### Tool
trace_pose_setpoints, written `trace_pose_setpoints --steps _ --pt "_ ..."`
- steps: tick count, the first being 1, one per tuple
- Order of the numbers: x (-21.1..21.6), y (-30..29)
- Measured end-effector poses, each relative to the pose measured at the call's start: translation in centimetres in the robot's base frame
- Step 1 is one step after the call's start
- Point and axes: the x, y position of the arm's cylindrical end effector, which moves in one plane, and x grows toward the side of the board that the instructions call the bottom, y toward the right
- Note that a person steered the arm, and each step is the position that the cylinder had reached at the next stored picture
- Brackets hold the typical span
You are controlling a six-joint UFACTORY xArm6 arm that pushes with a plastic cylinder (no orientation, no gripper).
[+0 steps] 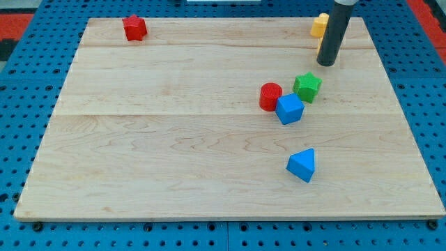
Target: Place your arm to the right of the cube
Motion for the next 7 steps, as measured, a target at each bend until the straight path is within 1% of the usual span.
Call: trace_pose_setpoints --steps 7 --pt "0.0 -1.3"
